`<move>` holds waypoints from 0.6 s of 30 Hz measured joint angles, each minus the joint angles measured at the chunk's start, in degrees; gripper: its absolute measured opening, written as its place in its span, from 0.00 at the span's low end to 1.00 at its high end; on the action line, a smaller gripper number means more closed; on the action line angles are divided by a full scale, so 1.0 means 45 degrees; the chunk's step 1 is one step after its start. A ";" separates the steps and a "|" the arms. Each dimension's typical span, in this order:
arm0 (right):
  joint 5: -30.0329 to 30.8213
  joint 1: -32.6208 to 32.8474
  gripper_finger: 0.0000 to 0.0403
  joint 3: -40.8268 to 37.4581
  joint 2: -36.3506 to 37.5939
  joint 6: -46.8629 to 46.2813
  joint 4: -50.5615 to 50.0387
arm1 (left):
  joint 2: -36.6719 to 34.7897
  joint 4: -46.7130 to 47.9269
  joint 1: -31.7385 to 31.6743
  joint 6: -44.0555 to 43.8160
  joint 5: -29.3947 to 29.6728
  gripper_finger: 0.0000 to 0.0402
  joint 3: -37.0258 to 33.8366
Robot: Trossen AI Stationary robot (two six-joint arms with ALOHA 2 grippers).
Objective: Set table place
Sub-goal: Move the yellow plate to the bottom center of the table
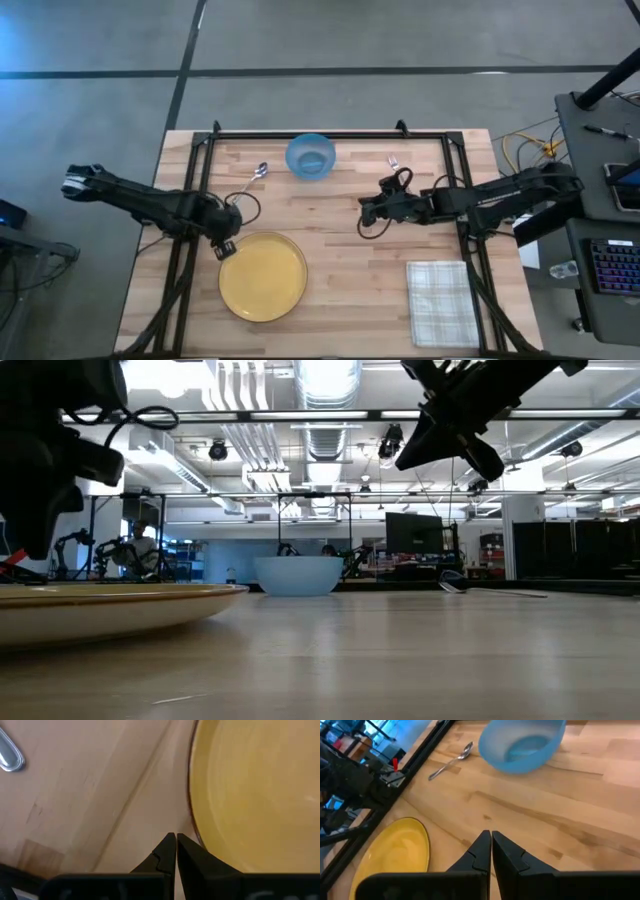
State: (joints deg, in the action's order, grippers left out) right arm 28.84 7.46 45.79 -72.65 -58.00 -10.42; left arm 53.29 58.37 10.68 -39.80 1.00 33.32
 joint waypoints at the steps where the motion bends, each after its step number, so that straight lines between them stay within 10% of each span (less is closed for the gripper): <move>1: -0.0124 0.0000 0.02 0.0061 -0.0092 0.0026 -0.0017 | 0.0190 0.0009 0.0000 -0.0045 0.0009 0.00 0.0000; 18: -0.1257 0.0005 0.02 0.2593 -0.2533 0.1543 -0.0403 | 0.3404 -0.0457 -0.0010 -0.1430 -0.1381 0.00 -0.0088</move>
State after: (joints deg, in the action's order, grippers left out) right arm 23.18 7.49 57.46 -84.05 -51.06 -12.23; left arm 68.61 56.31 10.63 -46.24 -5.22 32.92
